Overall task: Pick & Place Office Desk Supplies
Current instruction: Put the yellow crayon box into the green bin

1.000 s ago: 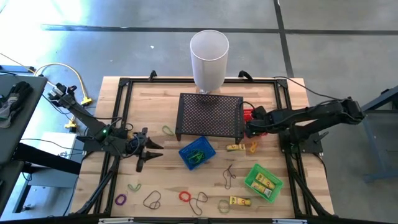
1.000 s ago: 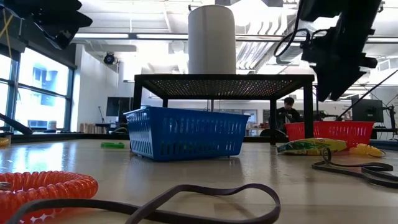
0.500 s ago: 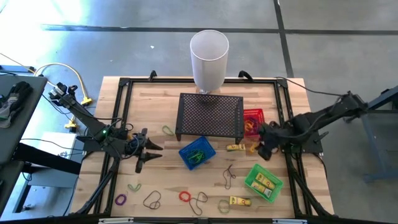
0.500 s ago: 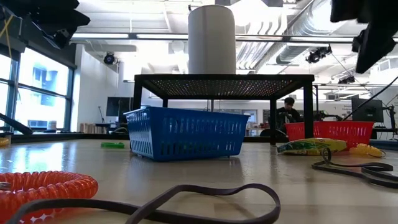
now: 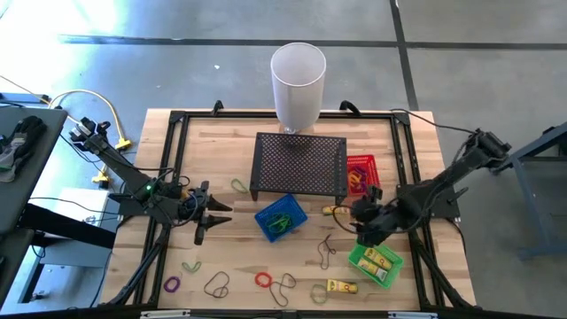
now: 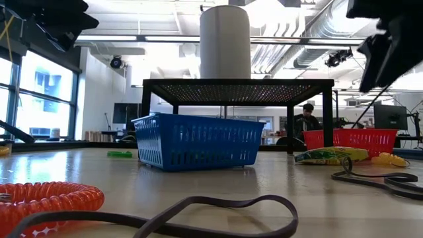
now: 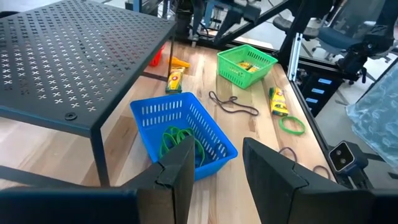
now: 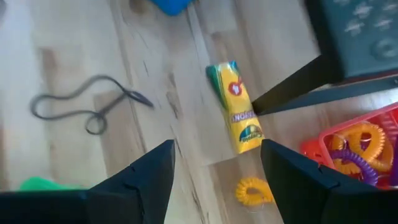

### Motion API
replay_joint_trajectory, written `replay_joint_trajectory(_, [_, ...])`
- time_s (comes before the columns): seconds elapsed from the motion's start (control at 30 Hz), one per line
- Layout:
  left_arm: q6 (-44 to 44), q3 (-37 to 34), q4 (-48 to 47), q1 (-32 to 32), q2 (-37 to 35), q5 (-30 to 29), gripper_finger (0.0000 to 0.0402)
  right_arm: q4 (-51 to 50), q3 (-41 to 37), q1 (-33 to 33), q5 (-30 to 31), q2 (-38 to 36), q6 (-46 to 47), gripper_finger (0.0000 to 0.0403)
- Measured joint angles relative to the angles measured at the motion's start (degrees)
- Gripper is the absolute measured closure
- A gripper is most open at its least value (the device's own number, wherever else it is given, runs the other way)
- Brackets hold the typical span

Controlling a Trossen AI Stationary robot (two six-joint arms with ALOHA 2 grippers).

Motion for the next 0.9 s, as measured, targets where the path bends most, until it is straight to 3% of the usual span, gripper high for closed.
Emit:
replay_joint_trajectory(0.13, [-0.21,0.00,0.00,0.00,0.01,0.00,0.0271,3.15,-2.18,0.01,-0.49,3.94,-0.12,0.0177])
replay_joint_trajectory(0.37, [-3.57,0.00,0.02,0.00,0.02,0.02,0.0271,19.32,-10.60,-0.94,-0.86,4.55,0.03,0.0177])
replay_joint_trajectory(0.77, [-5.41,0.00,0.00,0.00,0.02,0.03,0.0271,21.56,-14.53,-6.23,0.80,4.75,-3.59,0.0177])
replay_joint_trajectory(0.9, [-5.62,0.00,0.00,0.00,0.02,0.05,0.0271,22.50,-14.53,-8.28,-1.62,4.75,-9.21,0.0177])
